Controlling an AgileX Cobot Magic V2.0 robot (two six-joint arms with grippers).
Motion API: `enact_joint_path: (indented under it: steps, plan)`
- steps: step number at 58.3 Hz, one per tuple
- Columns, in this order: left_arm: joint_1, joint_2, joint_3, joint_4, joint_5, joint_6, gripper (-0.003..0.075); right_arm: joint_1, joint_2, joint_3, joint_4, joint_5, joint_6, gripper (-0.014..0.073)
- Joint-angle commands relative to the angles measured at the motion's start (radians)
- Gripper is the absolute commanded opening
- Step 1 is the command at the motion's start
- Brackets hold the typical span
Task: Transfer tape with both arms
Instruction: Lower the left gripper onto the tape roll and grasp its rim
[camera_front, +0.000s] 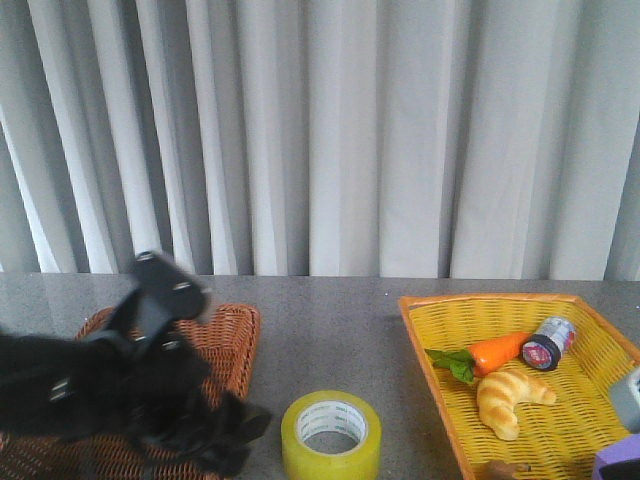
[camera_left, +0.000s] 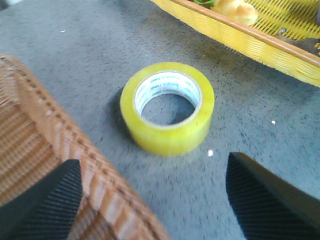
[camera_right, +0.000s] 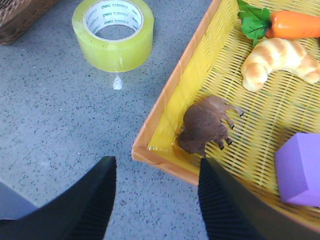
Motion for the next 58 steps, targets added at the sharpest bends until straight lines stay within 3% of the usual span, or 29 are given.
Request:
enact_joint_path:
  steps: [1,15,33,58]
  plan:
    - [-0.016,0.102,-0.149,-0.014,0.005,0.012,0.0576,-0.005,-0.025,-0.025,0.004,-0.029,-0.004,0.0379]
    - [-0.022,0.401,-0.477,0.044,0.189,0.012,0.0571,-0.005,-0.033,-0.025,0.002,-0.023,-0.005,0.0379]
    - [-0.021,0.661,-0.800,0.117,0.355,-0.017,0.0487,-0.005,-0.033,-0.025,0.002,-0.023,-0.005,0.0379]
    - [-0.021,0.785,-0.915,0.118,0.416,-0.067,0.0338,-0.005,-0.033,-0.025,0.002,-0.023,-0.005,0.0379]
